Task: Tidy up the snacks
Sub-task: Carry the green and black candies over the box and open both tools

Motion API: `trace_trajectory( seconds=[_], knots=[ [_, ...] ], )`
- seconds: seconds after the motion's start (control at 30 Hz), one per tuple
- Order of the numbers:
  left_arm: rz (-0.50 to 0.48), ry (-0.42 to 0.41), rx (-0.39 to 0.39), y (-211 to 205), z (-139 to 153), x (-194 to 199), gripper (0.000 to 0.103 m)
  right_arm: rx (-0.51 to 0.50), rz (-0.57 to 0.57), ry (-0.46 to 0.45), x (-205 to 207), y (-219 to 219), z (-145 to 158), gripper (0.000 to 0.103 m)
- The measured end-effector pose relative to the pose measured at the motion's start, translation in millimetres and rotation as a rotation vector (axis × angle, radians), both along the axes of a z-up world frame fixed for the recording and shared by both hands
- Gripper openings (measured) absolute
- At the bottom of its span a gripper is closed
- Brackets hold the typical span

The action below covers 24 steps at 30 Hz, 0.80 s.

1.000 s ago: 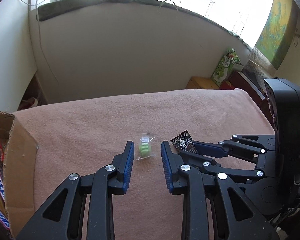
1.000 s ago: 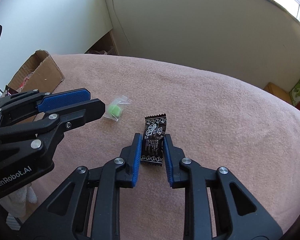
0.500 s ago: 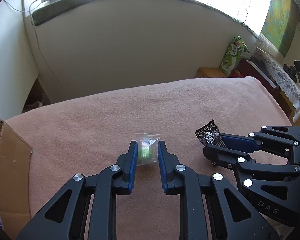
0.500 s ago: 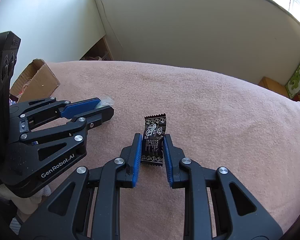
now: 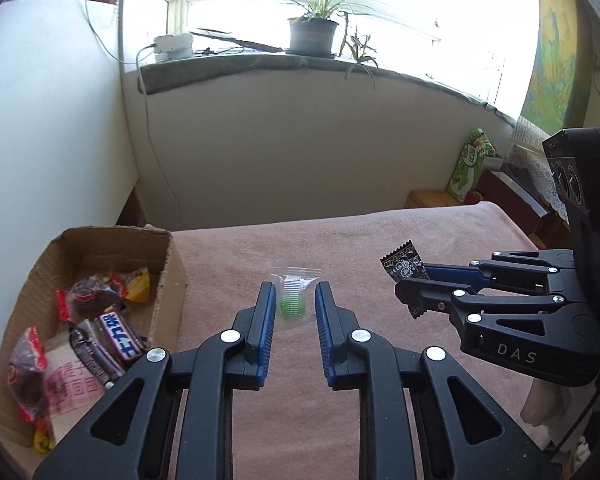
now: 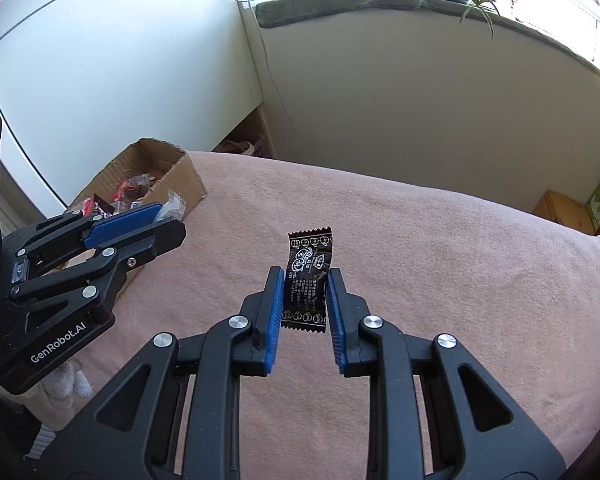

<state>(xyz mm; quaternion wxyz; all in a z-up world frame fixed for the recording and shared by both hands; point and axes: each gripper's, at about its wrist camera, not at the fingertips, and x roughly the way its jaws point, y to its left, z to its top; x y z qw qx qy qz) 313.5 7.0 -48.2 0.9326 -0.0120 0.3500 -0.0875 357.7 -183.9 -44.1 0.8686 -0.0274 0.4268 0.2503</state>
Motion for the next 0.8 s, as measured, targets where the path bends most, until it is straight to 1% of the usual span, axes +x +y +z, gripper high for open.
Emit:
trace_trajectory(
  seconds=[0.13,0.27,0.4,0.5,0.63,0.8],
  knots=[
    [0.066,-0.030,0.005,32,9,-28,0.019,0.012,0.081,-0.032,-22,36,13,0.022],
    [0.136,-0.039,0.000,60,11,-53,0.019,0.023,0.169,-0.058,-46,71,24,0.022],
    [0.193,-0.035,0.017,92,9,-75,0.019,0.032,0.243,-0.071,-61,104,30,0.022],
    [0.229,-0.027,0.033,105,5,-84,0.019,0.038,0.285,-0.073,-66,125,33,0.022],
    [0.263,-0.019,0.031,120,1,-94,0.019,0.047,0.330,-0.069,-72,148,33,0.022],
    [0.293,-0.019,0.029,129,0,-101,0.019,0.044,0.375,-0.061,-78,172,30,0.022]
  ],
)
